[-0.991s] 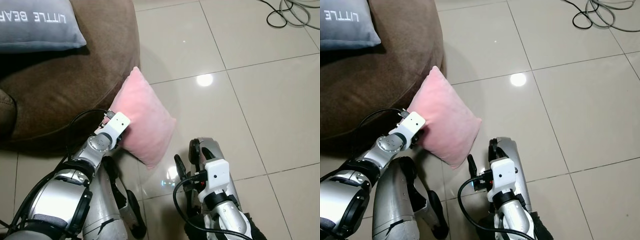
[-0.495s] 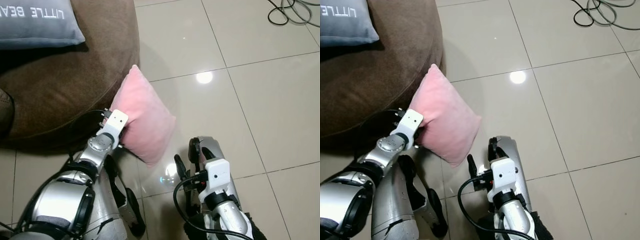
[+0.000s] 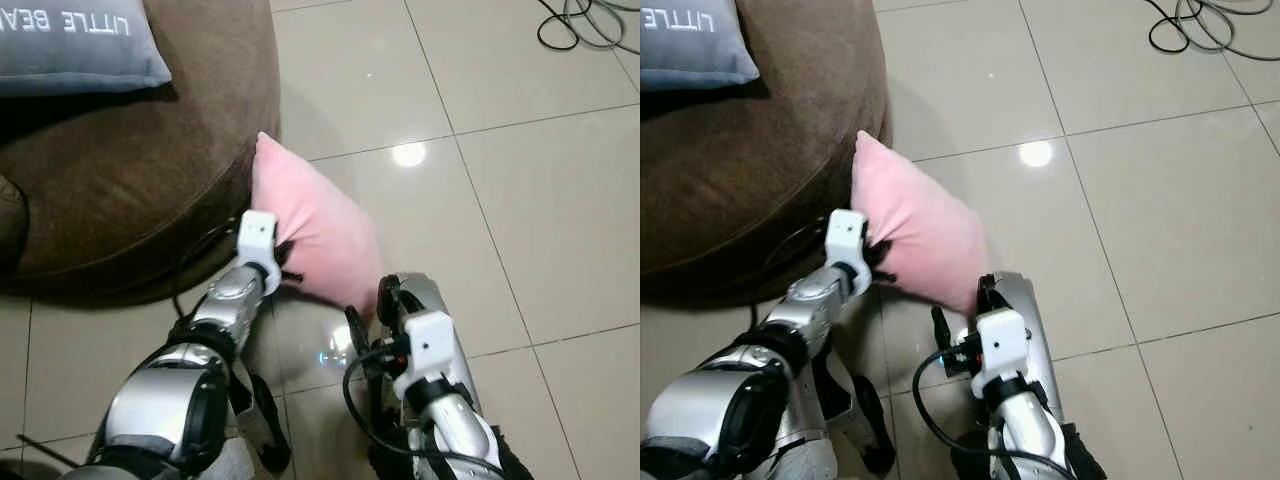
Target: Move the pillow to the sofa from floor
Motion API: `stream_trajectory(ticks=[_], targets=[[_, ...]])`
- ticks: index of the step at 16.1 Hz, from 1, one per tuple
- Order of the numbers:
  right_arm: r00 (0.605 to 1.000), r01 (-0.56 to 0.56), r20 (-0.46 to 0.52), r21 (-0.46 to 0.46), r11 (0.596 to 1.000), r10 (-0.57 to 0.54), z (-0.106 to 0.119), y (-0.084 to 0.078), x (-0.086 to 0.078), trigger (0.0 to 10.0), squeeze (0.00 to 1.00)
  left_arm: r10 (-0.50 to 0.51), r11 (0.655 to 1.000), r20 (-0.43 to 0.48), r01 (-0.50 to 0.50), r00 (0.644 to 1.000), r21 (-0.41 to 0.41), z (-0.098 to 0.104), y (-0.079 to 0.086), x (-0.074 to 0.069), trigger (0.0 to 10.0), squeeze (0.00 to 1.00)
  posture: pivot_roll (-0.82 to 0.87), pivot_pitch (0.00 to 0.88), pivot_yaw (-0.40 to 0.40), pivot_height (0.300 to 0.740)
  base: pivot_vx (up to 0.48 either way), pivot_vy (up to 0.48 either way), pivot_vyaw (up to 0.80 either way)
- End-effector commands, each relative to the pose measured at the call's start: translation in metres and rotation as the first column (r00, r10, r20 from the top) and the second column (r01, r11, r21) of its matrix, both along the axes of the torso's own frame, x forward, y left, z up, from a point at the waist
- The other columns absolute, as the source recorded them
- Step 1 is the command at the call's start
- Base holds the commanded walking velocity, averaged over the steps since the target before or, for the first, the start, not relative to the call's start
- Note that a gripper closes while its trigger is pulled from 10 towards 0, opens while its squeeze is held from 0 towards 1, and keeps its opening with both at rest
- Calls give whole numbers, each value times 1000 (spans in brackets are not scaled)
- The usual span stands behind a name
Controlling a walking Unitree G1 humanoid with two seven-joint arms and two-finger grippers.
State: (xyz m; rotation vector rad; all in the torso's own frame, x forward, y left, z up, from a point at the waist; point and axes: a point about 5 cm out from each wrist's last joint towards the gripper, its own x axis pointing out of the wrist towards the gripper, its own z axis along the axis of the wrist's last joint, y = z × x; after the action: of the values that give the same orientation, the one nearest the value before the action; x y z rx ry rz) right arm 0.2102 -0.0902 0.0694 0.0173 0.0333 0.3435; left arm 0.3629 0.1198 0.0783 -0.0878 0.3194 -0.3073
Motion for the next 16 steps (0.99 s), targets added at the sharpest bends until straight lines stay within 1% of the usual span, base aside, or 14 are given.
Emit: stream_trajectory(ticks=[1, 2, 4, 5, 6, 8, 11, 13, 15, 16], targets=[[989, 22, -146, -39, 999, -27, -29, -9, -12, 10000, 212, 0, 999, 24, 1, 1000, -44, 4, -1, 1, 0, 0, -150, 366, 40, 471, 0, 0, 0], [990, 14, -140, -40, 999, -19, -28, -8, -9, 10000, 212, 1, 997, 64, 4, 998, -80, 13, -5, 6, 0, 0, -143, 358, 38, 471, 0, 0, 0], [991, 6, -137, -41, 999, -12, -28, -7, -5, 10000, 212, -6, 995, 112, 17, 994, -94, 23, -7, 9, 0, 0, -133, 344, 35, 471, 0, 0, 0], [991, -2, -132, -42, 999, -4, -29, -7, -1, 10000, 212, -15, 994, 168, 32, 986, -101, 34, -8, 13, 0, 0, -120, 326, 31, 471, 0, 0, 0], [991, -7, -131, -42, 999, 2, -29, -6, 2, 10000, 212, -24, 994, 204, 45, 979, -96, 41, -9, 15, 0, 0, -110, 313, 28, 471, 0, 0, 0], [992, -26, -122, -49, 998, 20, -30, -3, 10, 10000, 212, -17, 995, 287, 46, 958, -94, 58, -5, 20, 0, 0, -85, 285, 19, 471, 0, 0, 0], [993, -52, -108, -58, 997, 46, -30, 0, 22, 10000, 212, -14, 995, 366, 48, 931, -84, 69, 1, 19, 0, 0, -52, 249, 3, 471, 0, 0, 0], [992, -71, -107, -71, 995, 63, -32, 0, 31, 10000, 212, 17, 994, 397, 25, 918, -102, 71, 6, 14, 0, 0, -16, 218, -22, 471, 0, 0, 0], [991, -66, -122, -75, 995, 57, -35, -1, 36, 10000, 200, 23, 996, 395, 12, 918, -84, 64, 10, 7, 0, 0, -5, 211, -28, 471, 0, 0, 0], [989, -42, -142, -82, 996, 30, -39, -4, 40, 10000, 180, 56, 998, 371, -38, 927, -56, 48, 24, -1, 0, 0, 21, 191, -49, 471, 0, 0, 0]])
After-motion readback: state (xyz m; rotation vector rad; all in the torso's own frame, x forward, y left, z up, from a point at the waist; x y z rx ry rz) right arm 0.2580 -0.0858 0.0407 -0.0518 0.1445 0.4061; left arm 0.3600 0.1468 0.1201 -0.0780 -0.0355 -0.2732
